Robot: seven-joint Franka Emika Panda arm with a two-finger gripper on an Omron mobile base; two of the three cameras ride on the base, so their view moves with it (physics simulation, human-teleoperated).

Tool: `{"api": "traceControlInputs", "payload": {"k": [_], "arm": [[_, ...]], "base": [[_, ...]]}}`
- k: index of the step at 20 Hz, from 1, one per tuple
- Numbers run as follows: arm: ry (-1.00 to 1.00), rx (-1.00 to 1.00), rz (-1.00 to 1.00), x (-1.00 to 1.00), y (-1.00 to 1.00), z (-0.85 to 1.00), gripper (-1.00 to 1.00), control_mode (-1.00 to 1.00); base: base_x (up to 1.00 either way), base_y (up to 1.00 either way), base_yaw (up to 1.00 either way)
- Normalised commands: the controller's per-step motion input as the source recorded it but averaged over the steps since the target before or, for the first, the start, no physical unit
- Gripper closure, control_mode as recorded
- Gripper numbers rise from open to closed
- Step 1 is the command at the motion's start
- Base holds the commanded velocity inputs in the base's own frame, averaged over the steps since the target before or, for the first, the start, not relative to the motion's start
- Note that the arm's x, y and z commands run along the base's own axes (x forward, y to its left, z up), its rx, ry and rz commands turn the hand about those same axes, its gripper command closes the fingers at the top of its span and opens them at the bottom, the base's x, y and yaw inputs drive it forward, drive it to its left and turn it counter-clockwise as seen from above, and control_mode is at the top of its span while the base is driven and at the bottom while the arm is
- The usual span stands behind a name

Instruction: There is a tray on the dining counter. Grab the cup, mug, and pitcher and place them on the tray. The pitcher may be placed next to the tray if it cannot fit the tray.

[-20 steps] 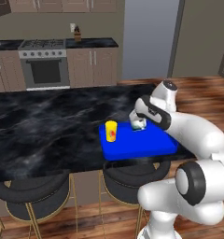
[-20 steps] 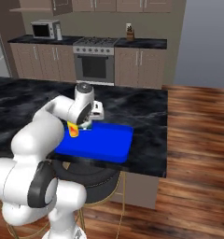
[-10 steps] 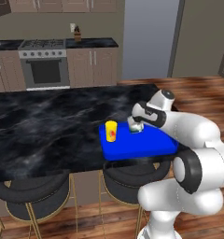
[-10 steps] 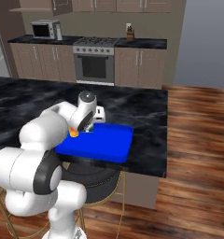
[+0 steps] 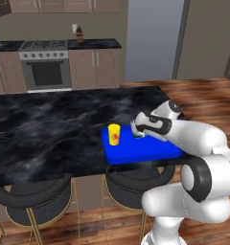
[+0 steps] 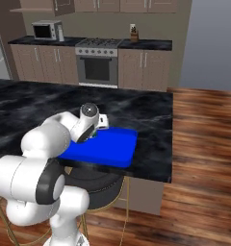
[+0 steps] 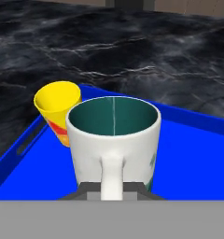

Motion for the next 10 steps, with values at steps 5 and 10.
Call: {"api": "traceControlInputs", "payload": {"k": [5, 10], "arm": [[-0.01, 0.02, 0.00, 0.00, 0.00, 0.00, 1.00, -1.00], [0.00, 0.03, 0.03, 0.00, 0.00, 0.00, 1.00, -1.00]], "base": [[0.00, 0.00, 0.00], [0.00, 0.00, 0.00]]}}
